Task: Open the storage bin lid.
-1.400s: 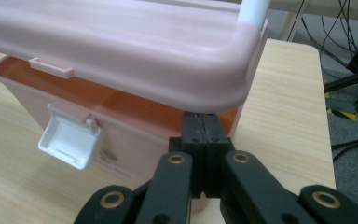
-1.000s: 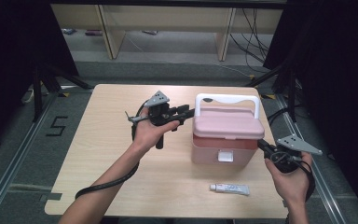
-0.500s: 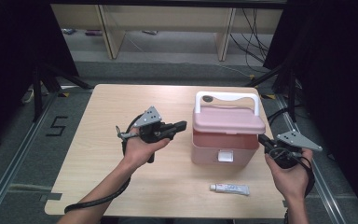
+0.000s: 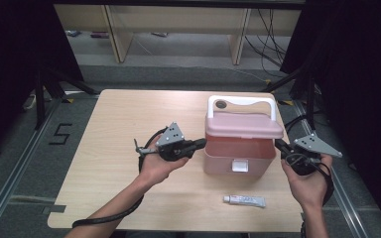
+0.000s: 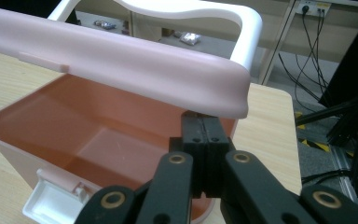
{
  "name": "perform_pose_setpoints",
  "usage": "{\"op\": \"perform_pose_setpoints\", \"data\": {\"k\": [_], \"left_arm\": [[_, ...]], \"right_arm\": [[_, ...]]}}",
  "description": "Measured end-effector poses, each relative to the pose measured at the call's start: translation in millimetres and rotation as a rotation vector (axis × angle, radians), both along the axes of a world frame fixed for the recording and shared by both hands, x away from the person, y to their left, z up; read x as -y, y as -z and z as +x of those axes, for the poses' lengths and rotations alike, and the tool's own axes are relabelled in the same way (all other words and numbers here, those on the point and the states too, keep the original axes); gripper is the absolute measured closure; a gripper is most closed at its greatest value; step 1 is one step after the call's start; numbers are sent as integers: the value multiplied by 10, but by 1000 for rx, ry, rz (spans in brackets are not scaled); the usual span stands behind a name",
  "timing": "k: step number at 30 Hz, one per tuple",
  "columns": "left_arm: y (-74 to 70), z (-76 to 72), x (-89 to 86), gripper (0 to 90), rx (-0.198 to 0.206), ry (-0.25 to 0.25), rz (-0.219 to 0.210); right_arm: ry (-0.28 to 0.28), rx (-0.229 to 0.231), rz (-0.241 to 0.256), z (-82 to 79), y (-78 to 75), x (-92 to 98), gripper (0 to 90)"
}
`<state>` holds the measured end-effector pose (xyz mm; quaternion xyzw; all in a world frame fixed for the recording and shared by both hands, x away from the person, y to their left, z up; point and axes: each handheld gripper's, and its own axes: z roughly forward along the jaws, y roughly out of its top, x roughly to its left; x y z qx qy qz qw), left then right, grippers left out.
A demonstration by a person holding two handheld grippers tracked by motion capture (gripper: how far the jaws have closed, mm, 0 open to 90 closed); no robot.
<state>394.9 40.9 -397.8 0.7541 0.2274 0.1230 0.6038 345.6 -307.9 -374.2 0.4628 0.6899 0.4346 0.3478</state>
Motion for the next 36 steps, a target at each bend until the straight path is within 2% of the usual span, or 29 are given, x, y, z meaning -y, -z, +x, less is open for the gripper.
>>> {"op": "perform_pose_setpoints", "data": {"k": [1,3,4,7,13,22,25,27,28,30,33,34,36], "left_arm": [[4,15,26,895,2,4,4],[11,48,100,895,-1,2,11],[11,48,100,895,-1,2,11],[1,82,176,895,12,-6,21],[-19,120,223,895,18,-26,17],[-33,129,242,895,22,-33,10],[-38,132,245,895,22,-34,7],[-48,139,249,895,23,-35,3],[-52,143,250,896,24,-36,1],[-66,149,249,895,27,-38,2],[-76,151,253,895,29,-40,0],[-76,151,253,895,29,-40,0],[-70,151,254,895,29,-39,-2]], "right_arm": [[1,2,-1,0,-3,0,900],[12,-25,31,-18,-7,-25,900],[10,-6,30,-8,-1,-22,900],[0,9,13,6,-4,-9,900],[12,-20,32,-17,-2,-26,900],[-5,-24,17,-9,-6,-18,900],[-16,-9,-10,8,5,-5,900],[-28,-29,-9,3,15,-8,900],[-18,-51,8,-10,22,-23,900],[-30,-51,-7,-9,27,-5,900],[-29,-77,13,-34,42,-18,900],[-41,-58,-19,-21,42,10,900],[-38,-44,-13,-16,54,12,899]]}}
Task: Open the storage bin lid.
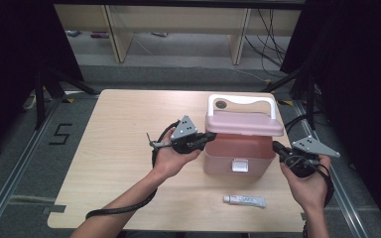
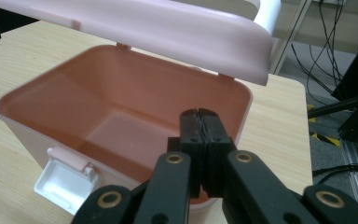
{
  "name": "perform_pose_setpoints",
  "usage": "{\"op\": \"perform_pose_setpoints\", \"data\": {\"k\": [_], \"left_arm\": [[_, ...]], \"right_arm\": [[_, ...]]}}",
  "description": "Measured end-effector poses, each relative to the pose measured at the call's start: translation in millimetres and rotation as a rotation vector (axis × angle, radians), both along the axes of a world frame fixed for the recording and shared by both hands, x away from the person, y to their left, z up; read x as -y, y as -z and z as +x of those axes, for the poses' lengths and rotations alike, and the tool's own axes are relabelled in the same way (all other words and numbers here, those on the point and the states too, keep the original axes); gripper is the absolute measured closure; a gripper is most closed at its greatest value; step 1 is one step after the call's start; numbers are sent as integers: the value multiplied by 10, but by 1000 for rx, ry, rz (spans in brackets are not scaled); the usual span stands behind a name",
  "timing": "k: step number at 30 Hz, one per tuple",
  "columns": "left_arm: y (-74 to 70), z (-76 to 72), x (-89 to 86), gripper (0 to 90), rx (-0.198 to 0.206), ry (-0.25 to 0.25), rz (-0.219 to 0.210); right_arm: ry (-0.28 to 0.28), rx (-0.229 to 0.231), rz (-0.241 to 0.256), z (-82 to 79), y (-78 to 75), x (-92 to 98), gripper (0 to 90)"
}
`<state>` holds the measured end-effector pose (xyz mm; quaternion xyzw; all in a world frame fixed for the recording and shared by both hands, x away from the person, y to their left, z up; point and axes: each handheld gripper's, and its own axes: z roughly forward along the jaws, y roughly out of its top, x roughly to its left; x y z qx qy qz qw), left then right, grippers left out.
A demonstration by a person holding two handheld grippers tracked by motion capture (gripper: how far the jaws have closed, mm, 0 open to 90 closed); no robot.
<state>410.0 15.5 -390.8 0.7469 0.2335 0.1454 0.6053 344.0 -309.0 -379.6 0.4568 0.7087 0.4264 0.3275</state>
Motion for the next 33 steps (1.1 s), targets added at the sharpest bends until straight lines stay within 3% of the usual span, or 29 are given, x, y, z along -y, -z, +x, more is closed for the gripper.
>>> {"op": "perform_pose_setpoints", "data": {"k": [2,3,4,6,9,14,15,19,20,21,25,29,33], "left_arm": [[0,0,0,895,1,0,0],[0,-2,1,895,0,-2,0],[1,-2,5,895,-2,-2,-2],[8,-2,7,894,-3,-1,-3],[22,-14,1,893,0,-1,-6],[61,-74,-10,892,1,3,-8],[80,-99,-8,892,-1,7,-8],[164,-191,6,892,1,24,-10],[182,-210,8,893,2,23,-11],[201,-226,11,893,5,26,-12],[310,-296,31,892,8,35,-11],[366,-296,69,893,12,40,-21],[428,-261,105,893,1,24,-4]], "right_arm": [[2,-27,12,-16,-18,-3,899],[10,-9,33,-17,-28,-9,900],[6,15,23,-4,-38,-2,900],[14,24,46,-3,-71,-22,900],[18,51,40,26,-126,-39,900],[6,49,17,67,-166,-49,900],[14,38,34,65,-174,-65,900],[13,62,24,105,-213,-64,900],[22,45,31,97,-223,-73,900],[10,69,14,128,-236,-59,900],[20,74,20,156,-261,-64,900],[26,80,21,186,-297,-75,900],[21,77,24,211,-320,-87,900]]}}
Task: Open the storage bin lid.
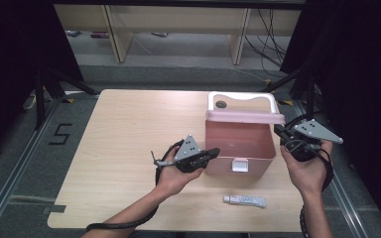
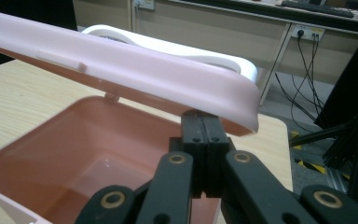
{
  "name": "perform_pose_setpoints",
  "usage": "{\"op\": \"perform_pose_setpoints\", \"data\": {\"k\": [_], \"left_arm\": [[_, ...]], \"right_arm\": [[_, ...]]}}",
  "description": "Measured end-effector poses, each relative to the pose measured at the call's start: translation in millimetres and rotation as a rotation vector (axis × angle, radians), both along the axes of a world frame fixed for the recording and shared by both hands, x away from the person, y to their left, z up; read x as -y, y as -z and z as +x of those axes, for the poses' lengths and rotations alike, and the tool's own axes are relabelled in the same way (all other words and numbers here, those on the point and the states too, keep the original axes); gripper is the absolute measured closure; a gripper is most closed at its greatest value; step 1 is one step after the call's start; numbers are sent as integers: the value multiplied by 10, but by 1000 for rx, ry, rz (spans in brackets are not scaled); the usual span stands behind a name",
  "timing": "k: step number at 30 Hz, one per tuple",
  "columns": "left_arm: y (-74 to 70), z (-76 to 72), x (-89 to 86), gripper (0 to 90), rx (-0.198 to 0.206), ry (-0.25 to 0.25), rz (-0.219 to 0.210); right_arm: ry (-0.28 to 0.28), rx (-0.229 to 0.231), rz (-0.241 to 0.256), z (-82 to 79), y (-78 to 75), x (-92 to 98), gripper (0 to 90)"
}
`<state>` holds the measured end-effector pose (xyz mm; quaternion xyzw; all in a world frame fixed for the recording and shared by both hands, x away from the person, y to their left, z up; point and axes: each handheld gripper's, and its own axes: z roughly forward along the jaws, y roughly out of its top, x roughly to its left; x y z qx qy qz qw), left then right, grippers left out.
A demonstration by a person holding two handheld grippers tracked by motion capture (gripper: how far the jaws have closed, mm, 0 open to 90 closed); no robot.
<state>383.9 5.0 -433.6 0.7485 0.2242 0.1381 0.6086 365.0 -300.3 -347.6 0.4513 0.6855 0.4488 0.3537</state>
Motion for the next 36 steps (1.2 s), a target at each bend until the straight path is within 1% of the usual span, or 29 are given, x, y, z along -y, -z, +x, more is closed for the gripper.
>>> {"op": "perform_pose_setpoints", "data": {"k": [1,2,3,4,5,6,7,9,10,12,13,15,16,17,18,19,20,21,22,26,28,29,30,31,32,33,34,35,36], "left_arm": [[2,-2,10,893,-4,-6,-4],[-4,-11,35,893,-4,-9,-4],[-14,-37,83,893,-8,-6,-15],[-14,-37,83,893,-8,-6,-15],[-27,-59,132,893,3,7,-11],[-38,-79,185,893,17,27,-9],[-37,-111,280,893,23,58,-2],[-11,-122,354,893,18,79,2],[-11,-122,354,892,18,79,2],[46,-114,399,893,7,82,5],[63,-109,402,892,7,82,4],[71,-111,396,891,3,79,12],[82,-113,392,890,3,79,14],[82,-113,392,889,3,79,14],[82,-121,405,888,4,85,13],[82,-121,405,887,4,85,13],[90,-128,442,886,19,99,6],[90,-128,442,886,19,99,6],[90,-131,457,886,26,107,19],[138,-121,535,885,31,124,24],[168,-105,559,888,38,125,35],[194,-93,579,888,44,125,45],[206,-88,590,889,43,123,41],[210,-81,591,890,45,127,55],[220,-80,603,890,43,124,50],[220,-80,603,890,43,124,50],[228,-74,618,890,56,136,62],[228,-74,618,890,56,136,62],[233,-80,627,890,52,137,74]], "right_arm": [[10,12,-9,0,-6,4,900],[16,18,-1,3,-5,-4,900],[4,25,-18,17,-10,7,900],[4,25,-18,17,-10,7,900],[7,4,-9,14,-21,-2,900],[7,4,-9,14,-21,-2,900],[8,27,-10,32,-21,3,900],[1,10,-8,34,-30,4,900],[3,2,3,32,-31,-4,900],[8,3,12,37,-33,-11,900],[-2,12,-8,51,-40,5,900],[-7,22,-14,65,-46,10,900],[7,4,0,53,-53,-3,900],[7,4,0,53,-53,-3,900],[9,16,-2,74,-58,0,900],[7,11,0,80,-63,-2,900],[8,18,-3,92,-66,-1,900],[8,27,-6,102,-67,-3,900],[8,27,-6,102,-67,-3,900],[7,17,1,127,-76,-13,900],[4,17,6,148,-74,-26,900],[3,17,-3,156,-78,-24,900],[2,14,-5,156,-83,-23,900],[4,12,-3,159,-85,-24,900],[10,13,4,160,-86,-27,900],[2,27,-17,174,-92,-11,900],[5,20,-10,175,-95,-15,900],[11,28,0,182,-94,-22,900],[13,19,4,181,-101,-25,900]]}}
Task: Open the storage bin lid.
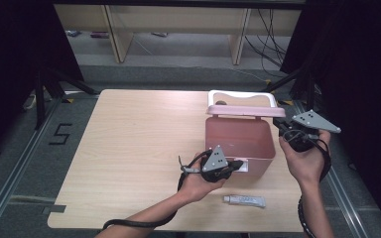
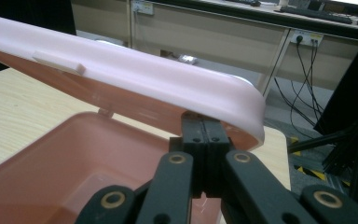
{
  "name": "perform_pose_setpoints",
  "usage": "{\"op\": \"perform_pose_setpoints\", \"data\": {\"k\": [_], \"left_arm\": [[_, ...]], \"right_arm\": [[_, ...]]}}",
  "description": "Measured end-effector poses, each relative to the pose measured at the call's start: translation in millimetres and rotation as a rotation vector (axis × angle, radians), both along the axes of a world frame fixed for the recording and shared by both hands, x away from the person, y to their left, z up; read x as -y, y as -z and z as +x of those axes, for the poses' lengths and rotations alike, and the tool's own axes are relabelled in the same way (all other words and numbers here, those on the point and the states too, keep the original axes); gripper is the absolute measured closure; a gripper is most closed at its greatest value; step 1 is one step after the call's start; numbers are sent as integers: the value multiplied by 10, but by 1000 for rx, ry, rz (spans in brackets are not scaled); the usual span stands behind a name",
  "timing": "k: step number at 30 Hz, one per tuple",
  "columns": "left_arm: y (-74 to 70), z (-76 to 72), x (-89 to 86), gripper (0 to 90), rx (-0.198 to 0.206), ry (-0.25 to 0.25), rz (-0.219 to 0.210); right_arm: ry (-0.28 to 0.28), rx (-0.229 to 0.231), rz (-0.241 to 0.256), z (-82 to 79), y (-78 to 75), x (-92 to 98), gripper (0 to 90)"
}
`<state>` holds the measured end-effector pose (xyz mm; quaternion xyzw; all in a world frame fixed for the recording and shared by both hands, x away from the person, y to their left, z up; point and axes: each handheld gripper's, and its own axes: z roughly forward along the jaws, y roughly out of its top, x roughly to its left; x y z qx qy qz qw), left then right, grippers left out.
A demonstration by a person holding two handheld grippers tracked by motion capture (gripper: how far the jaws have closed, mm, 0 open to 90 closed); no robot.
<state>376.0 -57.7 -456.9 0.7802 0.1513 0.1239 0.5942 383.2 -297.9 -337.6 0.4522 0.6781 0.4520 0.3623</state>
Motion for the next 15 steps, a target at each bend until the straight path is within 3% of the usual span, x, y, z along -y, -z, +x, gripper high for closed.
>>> {"op": "perform_pose_setpoints", "data": {"k": [1,5,7,15], "left_arm": [[6,-1,11,889,1,-2,-1],[27,-5,29,889,-1,1,8],[60,4,45,889,-8,2,11],[71,19,48,889,-13,1,13]], "right_arm": [[-8,17,-17,18,-6,14,900],[-1,13,7,39,-28,-2,900],[4,23,-12,48,-51,1,900],[16,38,-8,126,-97,-18,900]]}}
